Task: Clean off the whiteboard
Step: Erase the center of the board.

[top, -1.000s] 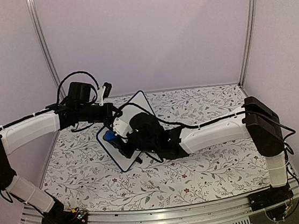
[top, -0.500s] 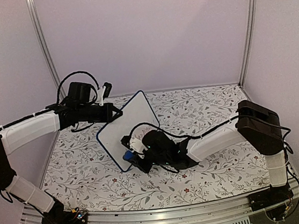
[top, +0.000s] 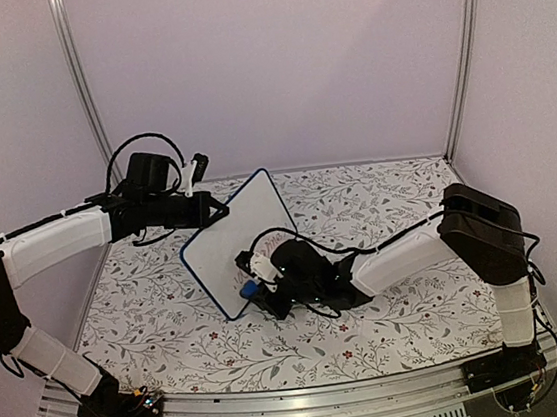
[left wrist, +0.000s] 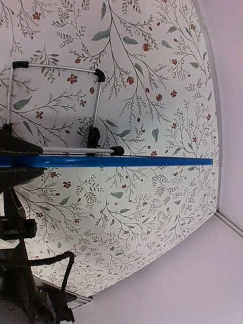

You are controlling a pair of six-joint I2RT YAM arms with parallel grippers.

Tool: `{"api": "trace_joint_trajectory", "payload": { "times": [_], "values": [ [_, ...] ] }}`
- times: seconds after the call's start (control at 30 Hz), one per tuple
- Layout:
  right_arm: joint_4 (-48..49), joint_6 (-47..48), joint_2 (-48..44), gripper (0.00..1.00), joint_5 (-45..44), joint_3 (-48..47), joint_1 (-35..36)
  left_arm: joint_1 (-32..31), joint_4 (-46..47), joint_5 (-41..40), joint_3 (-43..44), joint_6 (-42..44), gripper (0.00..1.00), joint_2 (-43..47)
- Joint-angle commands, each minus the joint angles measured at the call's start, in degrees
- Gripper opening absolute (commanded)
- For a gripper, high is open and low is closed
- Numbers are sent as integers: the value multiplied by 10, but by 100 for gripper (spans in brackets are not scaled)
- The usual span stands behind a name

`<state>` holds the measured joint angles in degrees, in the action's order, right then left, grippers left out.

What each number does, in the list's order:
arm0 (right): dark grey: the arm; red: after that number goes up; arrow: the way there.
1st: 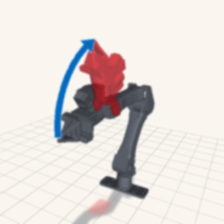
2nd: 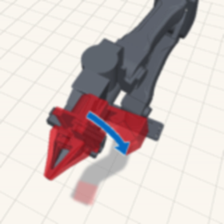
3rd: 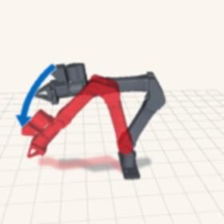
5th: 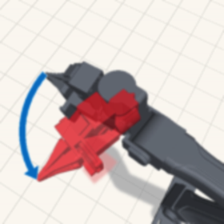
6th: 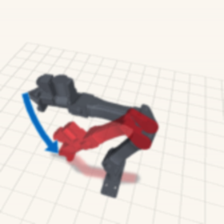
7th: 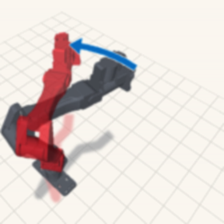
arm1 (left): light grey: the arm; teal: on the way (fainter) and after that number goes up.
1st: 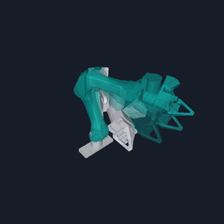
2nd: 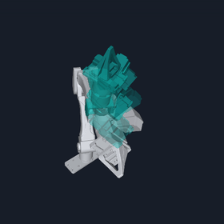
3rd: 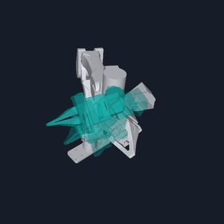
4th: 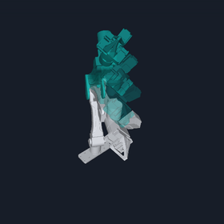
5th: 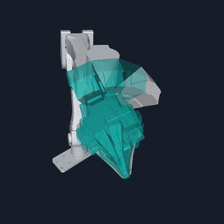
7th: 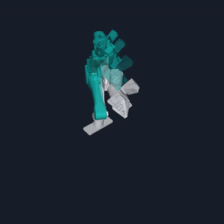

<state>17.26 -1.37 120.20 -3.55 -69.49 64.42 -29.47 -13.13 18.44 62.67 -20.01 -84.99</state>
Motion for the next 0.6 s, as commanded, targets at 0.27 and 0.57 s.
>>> {"api": "trace_joint_trajectory", "payload": {
  "times": [0.27,0.57],
  "values": [
    [-3,47,-17,17,29,-74,-2,-11,-30,20,-12,-1,0,-4],
    [16,25,-22,17,73,-49,-3,-11,-30,23,-12,-1,0,-3]
  ]
}}
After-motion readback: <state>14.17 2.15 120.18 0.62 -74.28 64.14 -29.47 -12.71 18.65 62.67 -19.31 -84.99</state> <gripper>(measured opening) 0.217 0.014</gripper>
